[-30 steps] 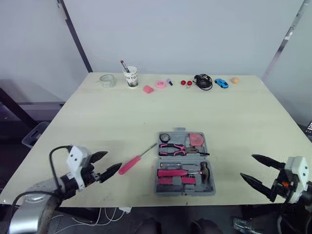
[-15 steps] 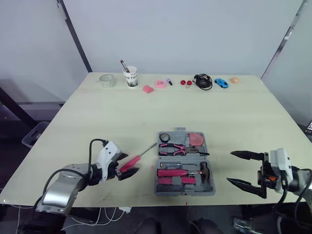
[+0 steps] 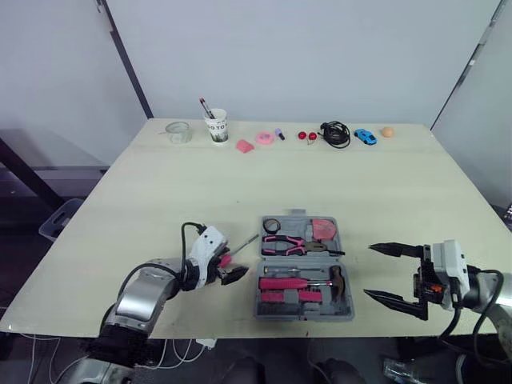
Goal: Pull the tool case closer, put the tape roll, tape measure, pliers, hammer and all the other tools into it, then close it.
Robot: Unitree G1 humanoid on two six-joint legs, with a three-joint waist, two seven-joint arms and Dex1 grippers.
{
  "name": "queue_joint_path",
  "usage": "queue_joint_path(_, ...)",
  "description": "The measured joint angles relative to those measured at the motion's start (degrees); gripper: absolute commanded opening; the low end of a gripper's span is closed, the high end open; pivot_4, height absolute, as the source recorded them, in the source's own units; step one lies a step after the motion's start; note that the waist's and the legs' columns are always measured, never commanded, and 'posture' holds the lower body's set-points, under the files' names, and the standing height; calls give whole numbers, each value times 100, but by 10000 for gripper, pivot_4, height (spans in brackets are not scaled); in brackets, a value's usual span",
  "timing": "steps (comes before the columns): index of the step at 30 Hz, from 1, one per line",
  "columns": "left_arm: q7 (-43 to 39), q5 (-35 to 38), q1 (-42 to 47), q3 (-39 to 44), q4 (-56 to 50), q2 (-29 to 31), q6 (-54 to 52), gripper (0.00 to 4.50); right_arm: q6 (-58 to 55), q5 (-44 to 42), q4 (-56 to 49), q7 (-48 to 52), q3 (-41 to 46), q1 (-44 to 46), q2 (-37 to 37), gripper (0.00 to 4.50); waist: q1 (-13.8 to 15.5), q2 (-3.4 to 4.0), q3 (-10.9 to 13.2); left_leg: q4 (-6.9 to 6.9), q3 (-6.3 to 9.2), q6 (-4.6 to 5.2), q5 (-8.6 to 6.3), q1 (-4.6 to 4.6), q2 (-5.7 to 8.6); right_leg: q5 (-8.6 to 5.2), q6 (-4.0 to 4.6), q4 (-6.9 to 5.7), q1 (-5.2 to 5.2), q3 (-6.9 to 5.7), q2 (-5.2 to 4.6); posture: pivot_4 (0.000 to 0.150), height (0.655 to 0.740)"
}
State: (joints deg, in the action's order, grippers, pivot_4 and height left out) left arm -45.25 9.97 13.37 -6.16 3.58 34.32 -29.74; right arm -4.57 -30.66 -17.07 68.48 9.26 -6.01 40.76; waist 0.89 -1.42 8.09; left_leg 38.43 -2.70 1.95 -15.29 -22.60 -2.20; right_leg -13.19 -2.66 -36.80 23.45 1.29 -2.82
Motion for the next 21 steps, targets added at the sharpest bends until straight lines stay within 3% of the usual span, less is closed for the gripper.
queue_joint_path(8,94,-52,-131,197,-145,39,-271,4756,-43,-3,-230,-158,-18,75,-34,45000,-21,2,-1,-1,6,0,0,2,-2,4,-7,1,1,5,-1,1500,7400)
queue_joint_path(21,135,78,-569,381,-437,108,-115,4114,-149,-4,-221,-148,-174,307,-35,45000,-25,2,-1,-3,8,0,0,11,-5,0,1,-1,1,12,-1,1500,7400)
